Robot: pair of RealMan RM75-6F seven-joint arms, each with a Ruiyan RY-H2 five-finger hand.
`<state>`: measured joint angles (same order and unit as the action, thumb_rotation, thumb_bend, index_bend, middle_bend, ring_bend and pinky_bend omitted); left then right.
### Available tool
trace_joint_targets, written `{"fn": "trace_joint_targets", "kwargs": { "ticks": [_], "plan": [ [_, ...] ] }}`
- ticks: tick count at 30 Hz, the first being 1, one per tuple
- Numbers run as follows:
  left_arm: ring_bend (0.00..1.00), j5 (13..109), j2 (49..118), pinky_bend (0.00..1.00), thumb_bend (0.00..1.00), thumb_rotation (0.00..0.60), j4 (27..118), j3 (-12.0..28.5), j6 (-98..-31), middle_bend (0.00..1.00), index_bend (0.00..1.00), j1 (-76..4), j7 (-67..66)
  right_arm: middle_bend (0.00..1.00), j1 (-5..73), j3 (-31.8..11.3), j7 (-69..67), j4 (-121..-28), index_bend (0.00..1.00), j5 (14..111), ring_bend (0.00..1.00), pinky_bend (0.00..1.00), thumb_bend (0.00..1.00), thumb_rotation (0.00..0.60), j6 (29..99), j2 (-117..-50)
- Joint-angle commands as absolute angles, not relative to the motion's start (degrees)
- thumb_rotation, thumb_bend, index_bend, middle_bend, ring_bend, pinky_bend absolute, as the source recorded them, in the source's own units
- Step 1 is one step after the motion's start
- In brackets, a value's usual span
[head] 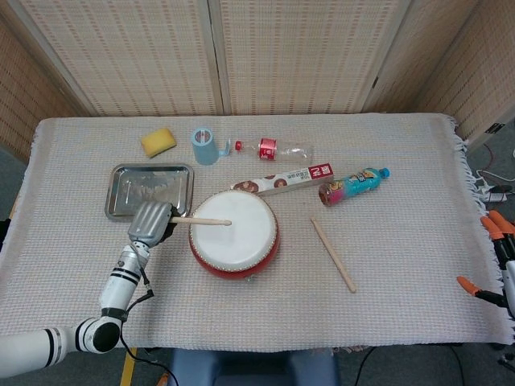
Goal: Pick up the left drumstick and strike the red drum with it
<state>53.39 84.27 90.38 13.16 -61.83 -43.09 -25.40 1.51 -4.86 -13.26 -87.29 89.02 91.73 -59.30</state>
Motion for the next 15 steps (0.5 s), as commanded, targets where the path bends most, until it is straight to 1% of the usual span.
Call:
{"fn": "trace_joint_targets", "kwargs": {
  "ticks": [1, 3, 5, 8, 13, 15],
  "plan": [
    [1.00, 55.90, 87.07, 1.00, 0.91, 0.600, 84.69, 7.40, -64.61, 1.00, 1.00, -45.72, -44.54, 0.00, 1.53, -4.83, -13.46, -87.11, 0.00, 88.93, 0.00, 0.00, 0.00, 0.600, 91.59, -59.38],
    [1.00, 54.65, 87.27, 1.00, 0.91, 0.600, 85.97, 8.79, -65.56, 1.00, 1.00, -45.07, -42.88, 0.00, 1.51, -4.81, -13.63, -86.96, 0.00, 88.93, 0.00, 0.00, 0.00, 0.600, 91.60, -59.50],
    [1.00, 53.55, 87.47, 1.00, 0.91, 0.600, 88.22, 11.60, -66.62, 1.00, 1.00, -43.62, -36.47, 0.00, 1.47, -4.81, -13.76, -86.79, 0.00, 88.96, 0.00, 0.00, 0.00, 0.600, 91.70, -59.58],
    [1.00, 52.11, 85.76, 1.00, 0.91, 0.600, 91.84, 15.35, -65.57, 1.00, 1.00, -41.96, -27.07, 0.00, 1.44, -4.83, -13.79, -86.76, 0.00, 89.04, 0.00, 0.00, 0.00, 0.600, 91.84, -59.53],
    [1.00, 54.09, 82.49, 1.00, 0.91, 0.600, 91.48, 17.28, -64.25, 1.00, 1.00, -41.52, -21.62, 0.00, 1.41, -4.75, -13.73, -86.81, 0.00, 89.14, 0.00, 0.00, 0.00, 0.600, 91.86, -59.58],
    [1.00, 53.55, 81.65, 1.00, 0.91, 0.600, 90.30, 17.84, -62.37, 1.00, 1.00, -41.76, -19.73, 0.00, 1.39, -4.68, -13.67, -86.79, 0.00, 89.18, 0.00, 0.00, 0.00, 0.600, 91.82, -59.63]
  ]
}}
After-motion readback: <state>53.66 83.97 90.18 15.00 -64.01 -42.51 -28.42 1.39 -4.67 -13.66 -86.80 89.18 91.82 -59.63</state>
